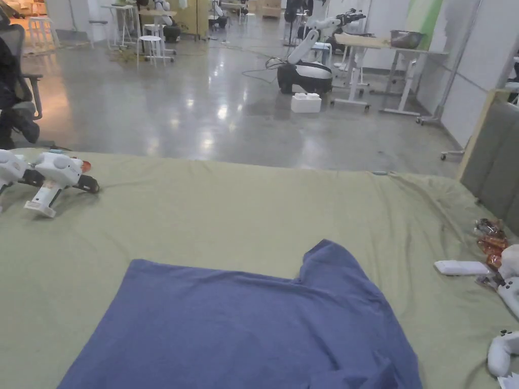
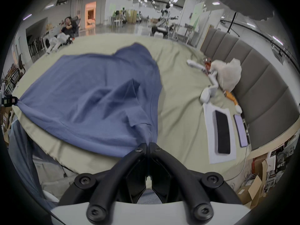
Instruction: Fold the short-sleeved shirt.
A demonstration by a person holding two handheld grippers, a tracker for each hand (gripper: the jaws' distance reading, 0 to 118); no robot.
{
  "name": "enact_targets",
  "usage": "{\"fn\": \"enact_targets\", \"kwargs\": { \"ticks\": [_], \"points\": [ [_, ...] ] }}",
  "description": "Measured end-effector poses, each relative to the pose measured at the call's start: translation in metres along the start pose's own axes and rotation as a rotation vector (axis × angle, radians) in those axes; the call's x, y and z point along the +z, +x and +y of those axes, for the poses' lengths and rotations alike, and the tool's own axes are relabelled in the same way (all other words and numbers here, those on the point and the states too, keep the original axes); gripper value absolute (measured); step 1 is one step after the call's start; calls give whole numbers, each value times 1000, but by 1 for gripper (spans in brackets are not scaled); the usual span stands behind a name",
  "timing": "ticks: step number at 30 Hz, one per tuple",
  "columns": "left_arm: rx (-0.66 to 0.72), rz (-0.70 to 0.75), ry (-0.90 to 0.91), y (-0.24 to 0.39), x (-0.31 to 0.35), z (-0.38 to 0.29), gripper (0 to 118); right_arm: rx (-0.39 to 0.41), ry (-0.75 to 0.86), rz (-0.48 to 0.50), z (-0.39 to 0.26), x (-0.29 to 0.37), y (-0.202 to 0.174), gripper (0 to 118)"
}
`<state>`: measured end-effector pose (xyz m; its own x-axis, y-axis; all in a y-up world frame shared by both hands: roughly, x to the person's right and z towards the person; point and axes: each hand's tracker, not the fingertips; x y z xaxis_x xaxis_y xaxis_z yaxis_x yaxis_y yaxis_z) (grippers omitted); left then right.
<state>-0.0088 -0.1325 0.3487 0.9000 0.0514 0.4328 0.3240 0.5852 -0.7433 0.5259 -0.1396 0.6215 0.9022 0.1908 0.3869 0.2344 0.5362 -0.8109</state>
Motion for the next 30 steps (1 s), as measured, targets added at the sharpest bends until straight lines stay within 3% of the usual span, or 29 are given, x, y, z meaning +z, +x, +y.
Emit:
{"fn": "enact_targets", "kwargs": {
  "ticks": [7, 9, 10, 12, 13, 14, 16, 24, 27, 30],
  "points": [
    [-22, 32, -68, 6, -26, -3, 0, 21, -91, -13, -9, -22, -11, 1],
    [-26, 39, -80, 8, -30, -3, 2, 41, -101, -21, -8, -21, -16, 7],
    [-28, 41, -81, 9, -31, -3, 4, 53, -103, -29, -8, -18, -18, 17],
    [-28, 52, -71, 14, -27, -3, 20, 72, -119, -64, -5, -13, -19, 59],
    [-24, 57, -56, 15, -24, -1, 31, 69, -113, -81, -3, -8, -19, 71],
    [-24, 65, -35, 17, -21, 2, 44, 60, -97, -88, -1, -4, -18, 74],
    [-20, 69, 24, 21, -14, 9, 59, 32, -6, -81, 9, 9, -17, 74],
    [-47, 29, 352, 71, 9, 59, 60, -178, 471, -31, 66, 39, -37, 74],
    [-83, 58, 498, 101, 19, 79, 57, -222, 610, -58, 88, 42, -55, 73],
    [-91, 80, 615, 125, 31, 92, 42, -249, 691, -70, 102, 43, -71, 64]
  ]
}}
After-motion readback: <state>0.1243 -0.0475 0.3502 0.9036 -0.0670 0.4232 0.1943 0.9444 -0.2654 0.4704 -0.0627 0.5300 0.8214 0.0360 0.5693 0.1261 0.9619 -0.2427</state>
